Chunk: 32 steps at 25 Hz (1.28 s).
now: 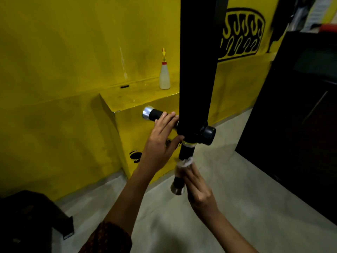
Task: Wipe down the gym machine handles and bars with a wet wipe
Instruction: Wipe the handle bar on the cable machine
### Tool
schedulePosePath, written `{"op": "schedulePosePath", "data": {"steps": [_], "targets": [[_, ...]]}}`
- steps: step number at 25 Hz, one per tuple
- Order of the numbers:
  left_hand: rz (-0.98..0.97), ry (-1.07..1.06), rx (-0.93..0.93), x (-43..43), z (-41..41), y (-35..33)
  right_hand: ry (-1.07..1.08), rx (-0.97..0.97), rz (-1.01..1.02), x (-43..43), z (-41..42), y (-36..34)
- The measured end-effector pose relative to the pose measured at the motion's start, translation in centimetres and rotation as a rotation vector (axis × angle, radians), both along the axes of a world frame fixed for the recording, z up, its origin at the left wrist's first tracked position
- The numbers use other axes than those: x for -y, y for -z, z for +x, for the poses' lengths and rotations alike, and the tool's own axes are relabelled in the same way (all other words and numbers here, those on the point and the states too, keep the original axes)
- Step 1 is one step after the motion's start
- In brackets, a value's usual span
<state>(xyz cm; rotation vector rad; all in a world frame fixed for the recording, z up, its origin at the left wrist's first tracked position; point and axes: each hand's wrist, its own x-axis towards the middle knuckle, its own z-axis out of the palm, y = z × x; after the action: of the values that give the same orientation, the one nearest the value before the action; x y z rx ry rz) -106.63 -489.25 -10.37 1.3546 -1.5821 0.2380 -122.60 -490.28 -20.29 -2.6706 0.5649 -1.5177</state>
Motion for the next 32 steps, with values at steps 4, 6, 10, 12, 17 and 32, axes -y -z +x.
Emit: {"op": "schedulePosePath", "data": {"steps": [4,6,10,12,17,32], "targets": [[-0.018,0.039,-0.038,0.1,0.0,-0.1,-0.104,-0.041,0.212,-3.0,-2.8,3.6],[-0.031,0.048,-0.045,0.1,0.0,0.0,-0.014,0.133,0.312,-3.5,-2.4,1.4],[-0.027,0.044,-0.04,0.3,0.3,-0.1,0.111,0.253,0.255,-1.8,1.5,-3.8],[-0.027,0.044,-0.042,0.2,0.4,-0.2,0.102,0.064,0.069,-1.2,1.8,-1.9],[0.018,0.05,-0.071,-0.1,0.2,-0.9,-0.012,-0.301,-0.233,-3.2,-0.8,1.8],[0.01,0.058,-0.065,-0.2,0.3,-1.0,0.078,-0.306,-0.148,-2.6,-0.4,-1.2]]}}
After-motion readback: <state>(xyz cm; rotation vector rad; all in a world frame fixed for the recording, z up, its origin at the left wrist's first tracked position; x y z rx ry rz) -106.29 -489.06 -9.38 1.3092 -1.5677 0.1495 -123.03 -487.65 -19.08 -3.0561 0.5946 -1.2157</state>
